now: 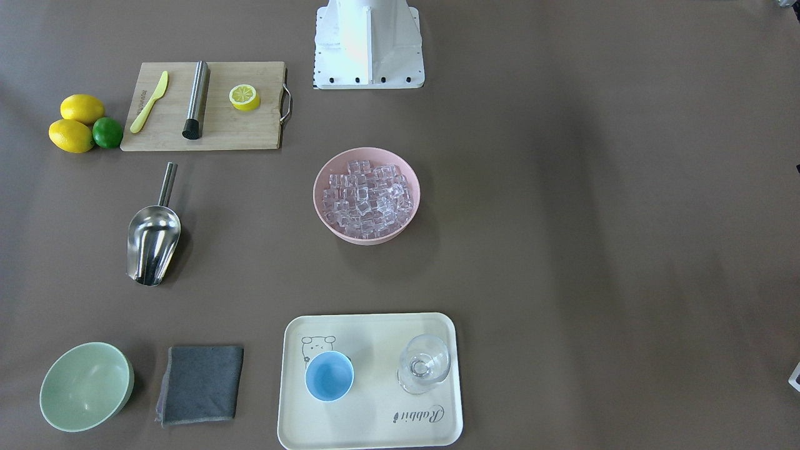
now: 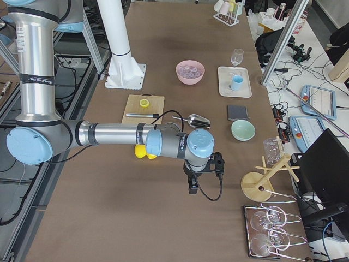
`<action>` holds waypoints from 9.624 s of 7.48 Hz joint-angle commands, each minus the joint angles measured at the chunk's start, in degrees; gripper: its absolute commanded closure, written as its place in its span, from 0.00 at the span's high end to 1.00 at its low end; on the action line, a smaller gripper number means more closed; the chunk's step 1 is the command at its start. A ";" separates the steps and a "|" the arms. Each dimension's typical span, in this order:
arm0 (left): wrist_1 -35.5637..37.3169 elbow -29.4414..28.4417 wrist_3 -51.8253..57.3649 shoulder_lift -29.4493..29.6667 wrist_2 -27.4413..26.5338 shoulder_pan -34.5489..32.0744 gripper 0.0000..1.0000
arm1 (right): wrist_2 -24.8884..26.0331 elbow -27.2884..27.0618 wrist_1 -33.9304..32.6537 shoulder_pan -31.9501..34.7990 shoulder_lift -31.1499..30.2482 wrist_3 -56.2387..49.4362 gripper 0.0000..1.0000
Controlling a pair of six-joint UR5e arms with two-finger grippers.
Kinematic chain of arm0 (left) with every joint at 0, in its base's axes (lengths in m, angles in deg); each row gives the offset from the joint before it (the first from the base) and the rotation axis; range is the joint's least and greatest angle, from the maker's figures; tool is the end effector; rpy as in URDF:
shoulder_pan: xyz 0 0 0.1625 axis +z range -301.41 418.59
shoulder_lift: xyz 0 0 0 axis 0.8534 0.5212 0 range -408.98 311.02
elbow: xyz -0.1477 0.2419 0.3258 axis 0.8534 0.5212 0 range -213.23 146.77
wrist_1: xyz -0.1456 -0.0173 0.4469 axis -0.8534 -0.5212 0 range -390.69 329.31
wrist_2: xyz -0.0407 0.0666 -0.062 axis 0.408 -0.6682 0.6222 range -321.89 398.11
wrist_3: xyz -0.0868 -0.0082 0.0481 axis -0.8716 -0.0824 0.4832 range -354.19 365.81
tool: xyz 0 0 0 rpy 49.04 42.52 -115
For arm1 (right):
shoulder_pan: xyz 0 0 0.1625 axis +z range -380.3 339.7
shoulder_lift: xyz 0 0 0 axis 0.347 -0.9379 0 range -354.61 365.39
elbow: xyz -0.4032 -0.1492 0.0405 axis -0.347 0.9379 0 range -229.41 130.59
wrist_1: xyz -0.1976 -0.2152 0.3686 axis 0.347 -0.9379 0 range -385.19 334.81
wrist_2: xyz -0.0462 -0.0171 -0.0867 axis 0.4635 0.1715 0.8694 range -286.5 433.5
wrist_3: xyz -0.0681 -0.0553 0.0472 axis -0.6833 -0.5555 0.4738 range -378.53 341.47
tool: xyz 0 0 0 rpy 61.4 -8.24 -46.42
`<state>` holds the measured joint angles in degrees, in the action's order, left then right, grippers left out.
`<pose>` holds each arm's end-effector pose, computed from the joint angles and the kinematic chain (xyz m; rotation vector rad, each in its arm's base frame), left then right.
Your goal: Put ice in cup with scoop
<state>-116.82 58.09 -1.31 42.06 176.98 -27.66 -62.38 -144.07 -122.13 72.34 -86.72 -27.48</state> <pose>-0.0217 -0.5591 0.6437 -0.1054 0.8469 -0.0663 0.0861 -0.5255 0.6507 0.0087 -0.8039 -0.0732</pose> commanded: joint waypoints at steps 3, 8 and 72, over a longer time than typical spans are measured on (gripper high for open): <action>-0.08 1.41 -0.17 0.36 0.08 0.03 0.97 | -0.35 -0.70 -0.09 0.00 -0.35 0.24 1.00; -3.85 4.37 -0.17 1.51 -4.04 6.70 0.97 | -1.92 -1.83 7.18 -9.80 -0.44 14.03 1.00; -67.76 -15.91 9.76 32.09 -17.50 52.85 0.98 | 36.91 -1.95 -55.37 -55.64 57.03 -24.45 0.00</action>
<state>-184.18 42.22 8.53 74.25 159.48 25.14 -25.54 -149.11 -177.43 17.25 -31.52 -53.19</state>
